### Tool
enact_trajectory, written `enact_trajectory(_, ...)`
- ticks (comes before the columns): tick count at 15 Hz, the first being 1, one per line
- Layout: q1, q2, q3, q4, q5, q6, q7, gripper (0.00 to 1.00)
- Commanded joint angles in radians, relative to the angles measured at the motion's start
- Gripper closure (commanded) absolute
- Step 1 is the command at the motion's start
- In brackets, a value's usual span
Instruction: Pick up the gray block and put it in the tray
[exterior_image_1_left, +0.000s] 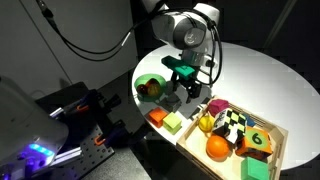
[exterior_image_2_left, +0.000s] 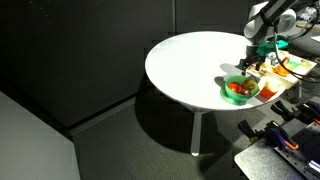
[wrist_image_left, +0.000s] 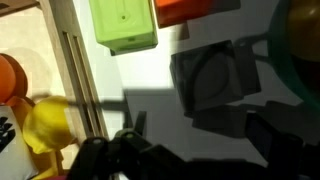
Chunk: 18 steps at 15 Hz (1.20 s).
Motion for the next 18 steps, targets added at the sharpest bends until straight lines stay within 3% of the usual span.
enact_trajectory(1, -0.029, 0.021, 0.02, 0.021, 0.023, -0.013, -0.062, 0.0)
enact_trajectory(15, -0.056, 0.053, 0.051, 0.019, 0.027, -0.057, -0.175, 0.0)
enact_trajectory(16, -0.057, 0.051, 0.05, 0.018, 0.028, -0.057, -0.176, 0.25)
enact_trajectory(18, -0.057, 0.046, 0.048, 0.018, 0.028, -0.057, -0.171, 0.32)
